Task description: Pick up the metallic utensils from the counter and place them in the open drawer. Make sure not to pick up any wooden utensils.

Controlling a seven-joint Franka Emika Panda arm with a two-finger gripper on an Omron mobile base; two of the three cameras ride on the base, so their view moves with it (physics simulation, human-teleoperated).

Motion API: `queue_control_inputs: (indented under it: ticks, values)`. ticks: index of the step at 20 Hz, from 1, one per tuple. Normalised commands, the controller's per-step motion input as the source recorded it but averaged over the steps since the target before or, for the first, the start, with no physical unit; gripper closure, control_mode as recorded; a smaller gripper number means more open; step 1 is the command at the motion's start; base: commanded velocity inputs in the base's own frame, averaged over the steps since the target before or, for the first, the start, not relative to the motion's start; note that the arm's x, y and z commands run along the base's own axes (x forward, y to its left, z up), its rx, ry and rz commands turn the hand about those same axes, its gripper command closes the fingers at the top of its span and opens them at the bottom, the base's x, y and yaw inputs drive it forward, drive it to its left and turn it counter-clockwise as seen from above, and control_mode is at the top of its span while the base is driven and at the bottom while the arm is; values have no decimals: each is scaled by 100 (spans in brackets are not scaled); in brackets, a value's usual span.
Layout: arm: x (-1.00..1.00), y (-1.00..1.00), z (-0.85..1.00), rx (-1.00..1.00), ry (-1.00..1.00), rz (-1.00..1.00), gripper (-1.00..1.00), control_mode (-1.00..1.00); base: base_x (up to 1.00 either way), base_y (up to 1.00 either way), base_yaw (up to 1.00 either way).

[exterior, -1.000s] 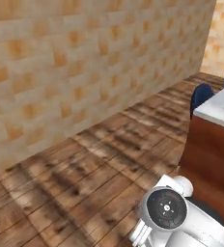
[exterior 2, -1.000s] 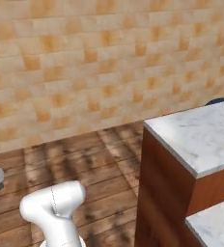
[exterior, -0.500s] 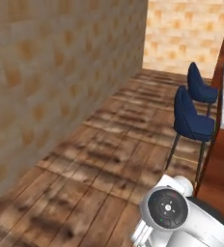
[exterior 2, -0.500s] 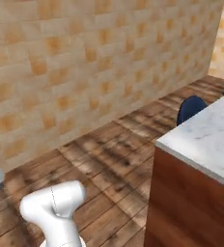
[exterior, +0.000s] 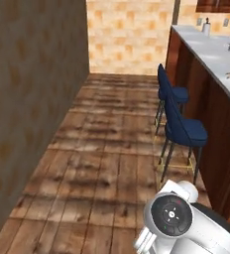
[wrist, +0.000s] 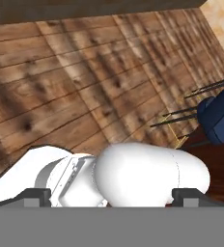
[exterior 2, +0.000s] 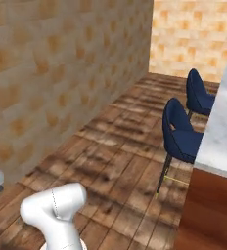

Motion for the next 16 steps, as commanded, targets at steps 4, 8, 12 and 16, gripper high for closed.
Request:
queue_control_inputs:
  ticks: [4, 8, 12, 16]
  values:
    - [0, 0, 0, 0, 0, 0, -100, 100, 100, 71, -57]
    - [0, 0, 0, 0, 0, 0, -100, 100, 100, 43, -50]
    - [0, 0, 0, 0, 0, 0, -100, 100, 100, 15, -49]
    - [0, 0, 0, 0, 0, 0, -100, 100, 100, 1, -52]
